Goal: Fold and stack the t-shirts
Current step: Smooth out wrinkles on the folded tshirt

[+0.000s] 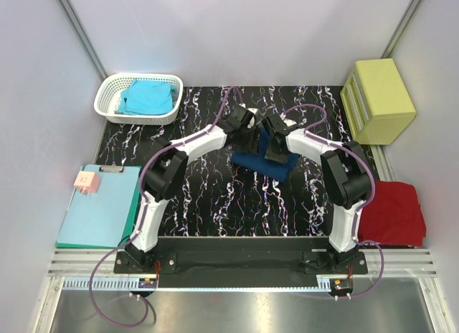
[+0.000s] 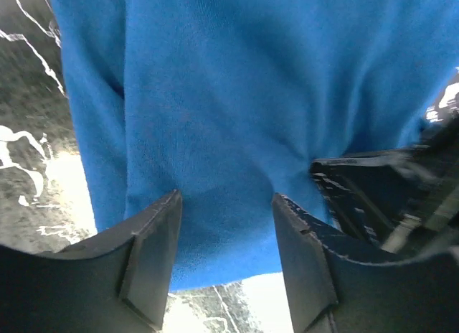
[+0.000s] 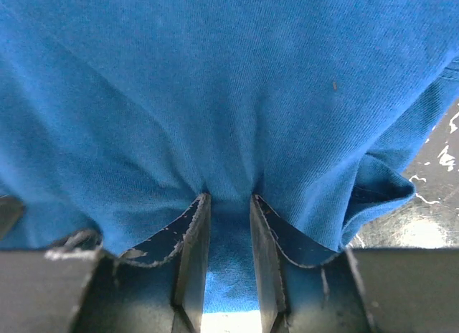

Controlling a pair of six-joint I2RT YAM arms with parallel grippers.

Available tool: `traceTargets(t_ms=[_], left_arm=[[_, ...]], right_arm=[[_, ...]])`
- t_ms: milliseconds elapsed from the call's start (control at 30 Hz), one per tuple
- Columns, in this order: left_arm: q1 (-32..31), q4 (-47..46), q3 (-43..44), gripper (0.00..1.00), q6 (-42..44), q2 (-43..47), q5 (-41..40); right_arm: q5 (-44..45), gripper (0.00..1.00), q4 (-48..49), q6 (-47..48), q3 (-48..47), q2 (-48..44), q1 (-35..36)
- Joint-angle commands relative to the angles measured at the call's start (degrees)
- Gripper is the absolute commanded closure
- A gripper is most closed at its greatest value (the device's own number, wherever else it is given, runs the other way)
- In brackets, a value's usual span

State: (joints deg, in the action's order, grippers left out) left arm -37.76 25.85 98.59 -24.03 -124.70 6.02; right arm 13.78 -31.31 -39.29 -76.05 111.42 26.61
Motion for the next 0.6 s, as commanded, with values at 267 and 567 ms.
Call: traceTargets(t_ms=[267, 567], left_arm=[[-1.4, 2.3, -19.3, 0.51, -1.4, 9.0, -3.1], [-7.4, 1.8, -32.6, 0.55, -4.3, 16.4, -5.9]], right_arm=[[-3.1, 0.66, -5.1, -1.9, 8.2, -5.2, 0.7], [-3.1, 0.68, -4.5, -3.3, 15.0, -8.4, 2.2]])
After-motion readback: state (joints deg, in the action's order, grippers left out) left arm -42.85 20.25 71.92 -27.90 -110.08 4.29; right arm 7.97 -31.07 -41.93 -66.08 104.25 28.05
